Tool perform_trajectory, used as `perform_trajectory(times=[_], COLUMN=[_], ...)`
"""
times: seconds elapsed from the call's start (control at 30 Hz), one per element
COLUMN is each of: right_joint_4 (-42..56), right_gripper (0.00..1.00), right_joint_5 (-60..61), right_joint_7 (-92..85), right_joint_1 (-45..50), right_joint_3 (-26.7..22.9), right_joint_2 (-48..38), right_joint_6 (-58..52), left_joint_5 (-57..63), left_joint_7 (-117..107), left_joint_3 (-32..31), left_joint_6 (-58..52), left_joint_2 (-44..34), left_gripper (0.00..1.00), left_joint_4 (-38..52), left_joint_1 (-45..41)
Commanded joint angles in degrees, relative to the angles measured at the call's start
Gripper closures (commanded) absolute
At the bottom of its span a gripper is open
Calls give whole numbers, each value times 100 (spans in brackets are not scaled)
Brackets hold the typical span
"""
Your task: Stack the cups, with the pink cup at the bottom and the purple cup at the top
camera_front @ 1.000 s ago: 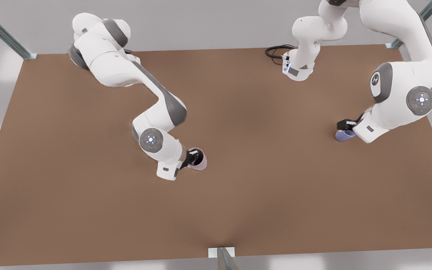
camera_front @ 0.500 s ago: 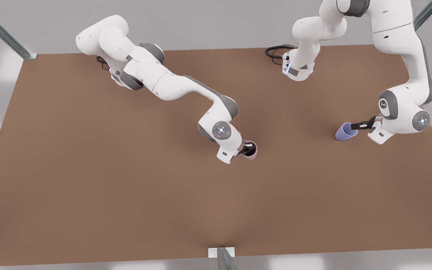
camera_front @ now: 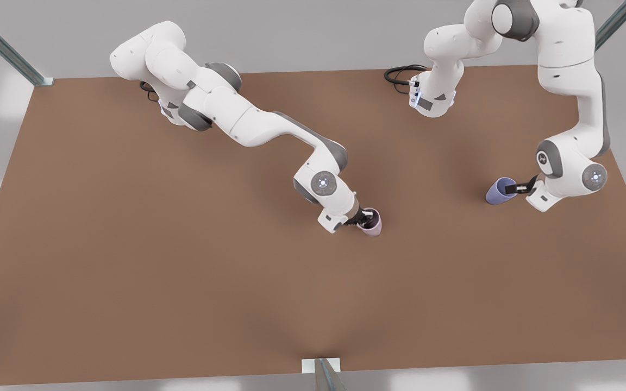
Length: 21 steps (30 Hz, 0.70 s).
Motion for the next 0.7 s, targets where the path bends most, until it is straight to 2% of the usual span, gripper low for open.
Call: perform_trajectory(times=[0.0, 0.03, 0.07, 0.1, 0.23, 0.33, 0.37, 0.4, 0.47, 0.5, 0.53, 0.57, 0.63, 0.67], right_joint_4=[-78, -96, -131, -140, -96, -96, -96, -96, -114, -114, -192, -857, -3610, -3726], right_gripper=[25, 19, 8, 2, 0, 0, 0, 0, 0, 0, 0, 0, 0, 0], right_joint_5=[-19, -19, -19, -27, -19, -19, -19, -10, 16, 16, -1, -10, -1, -36], right_joint_7=[842, 860, 860, 851, 877, 869, 877, 877, 886, 877, 825, 291, -696, -1275], right_joint_1=[25, 52, 96, 104, 113, 113, 113, 105, 70, 26, -115, -483, -1951, -2452], right_joint_3=[1, -8, -16, -16, -16, -16, -8, 10, 19, 27, 36, 27, 27, -8], right_joint_2=[-11, -3, -2, -2, -20, -37, -90, -204, -424, -538, -810, -1432, -3824, -4378], right_joint_6=[26, 44, 88, 97, 97, 105, 62, 18, -78, -202, -342, -772, -861, -1957], left_joint_5=[-1, -1, -1, -1, -1, -141, -150, -150, -141, -141, -141, -141, -141, -141], left_joint_7=[447, 447, 438, 438, 420, 412, 412, 412, 420, 420, 429, 429, 438, 438], left_joint_3=[1, 1, 1, 1, -8, -8, -8, -8, -52, -52, -60, -69, -139, -148], left_joint_6=[215, 215, 206, 206, 206, 197, 171, 92, 4, 4, 4, -5, -5, -5], left_joint_2=[29, 29, 29, 29, 29, 38, 38, 29, -15, -15, -15, -15, 20, 3], left_gripper=[0, 0, 0, 0, 2, 21, 36, 60, 75, 79, 79, 79, 79, 79], left_joint_4=[-57, -66, -83, -92, -92, -92, -92, -92, -92, -92, -92, -92, -66, -48], left_joint_1=[1, 1, 1, 1, 1, 1, 1, 1, 1, 1, 1, 1, 1, 1])
